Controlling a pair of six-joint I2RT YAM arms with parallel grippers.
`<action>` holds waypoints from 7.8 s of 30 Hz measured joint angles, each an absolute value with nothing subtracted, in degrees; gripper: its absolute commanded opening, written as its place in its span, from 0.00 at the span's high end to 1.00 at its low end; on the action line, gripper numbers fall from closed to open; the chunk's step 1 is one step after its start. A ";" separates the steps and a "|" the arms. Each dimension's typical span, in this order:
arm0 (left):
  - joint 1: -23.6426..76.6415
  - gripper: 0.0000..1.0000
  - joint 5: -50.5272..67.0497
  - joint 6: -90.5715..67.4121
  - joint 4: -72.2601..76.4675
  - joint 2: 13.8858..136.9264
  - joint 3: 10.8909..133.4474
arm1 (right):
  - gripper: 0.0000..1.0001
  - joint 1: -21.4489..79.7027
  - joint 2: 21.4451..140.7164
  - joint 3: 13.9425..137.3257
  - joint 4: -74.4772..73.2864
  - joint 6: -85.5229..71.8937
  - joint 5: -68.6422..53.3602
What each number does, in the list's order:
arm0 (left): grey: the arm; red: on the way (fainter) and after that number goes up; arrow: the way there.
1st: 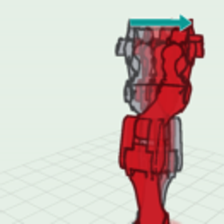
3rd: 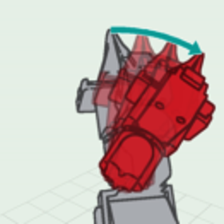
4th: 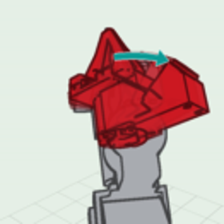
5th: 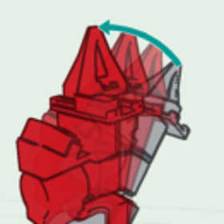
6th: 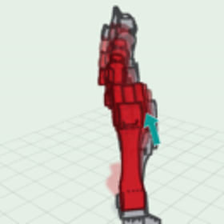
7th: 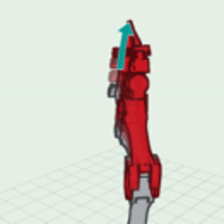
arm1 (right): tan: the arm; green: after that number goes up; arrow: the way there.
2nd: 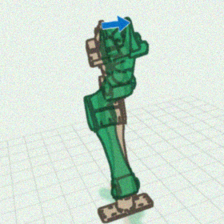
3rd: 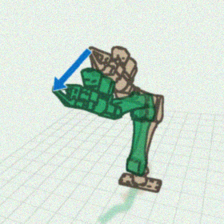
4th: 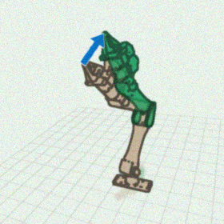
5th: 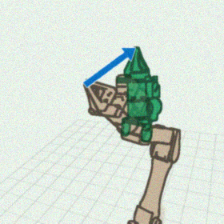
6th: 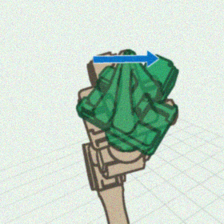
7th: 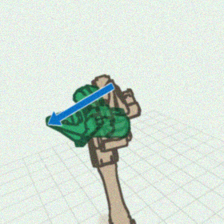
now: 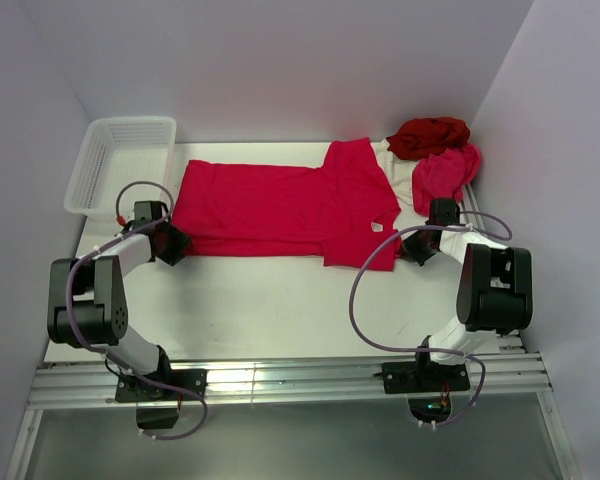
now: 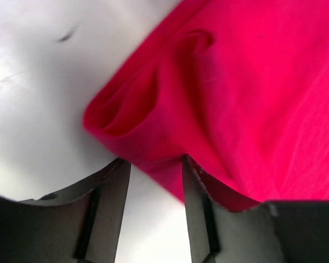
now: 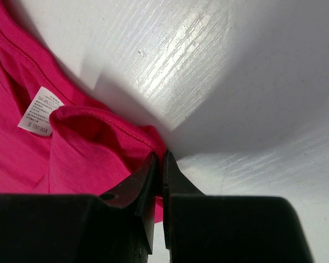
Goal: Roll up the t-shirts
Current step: Fold the tshirt
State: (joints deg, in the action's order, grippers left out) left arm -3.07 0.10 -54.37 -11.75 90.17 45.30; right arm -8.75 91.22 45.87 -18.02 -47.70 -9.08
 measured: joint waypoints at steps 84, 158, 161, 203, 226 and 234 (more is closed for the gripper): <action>13.43 0.50 2.17 -53.04 -32.42 78.41 53.25 | 0.85 -2.00 77.95 46.04 -38.44 -36.40 -10.87; 43.11 0.53 13.19 -68.40 -14.46 111.59 74.15 | 1.00 -5.58 71.72 33.87 -28.47 -36.42 -15.11; 43.11 0.53 13.13 -68.38 -14.61 111.61 74.15 | 1.00 -5.61 73.63 38.20 -30.96 -37.69 -17.06; 43.11 0.52 10.44 -67.64 -20.91 111.46 78.98 | 0.47 -8.32 101.12 63.13 -21.63 -61.34 -33.30; 30.63 0.50 9.19 -57.49 -27.77 93.38 72.40 | 0.47 -5.21 80.77 44.80 -22.09 -42.94 -29.89; 30.46 0.50 11.38 -55.46 -26.89 86.41 59.79 | 0.48 1.13 80.40 40.27 -19.40 -44.10 -27.59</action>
State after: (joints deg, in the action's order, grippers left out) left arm 30.46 11.38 -55.46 -26.89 86.41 59.79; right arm 1.13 80.40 40.27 -19.40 -44.10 -27.59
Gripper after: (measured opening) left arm 0.496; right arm 0.530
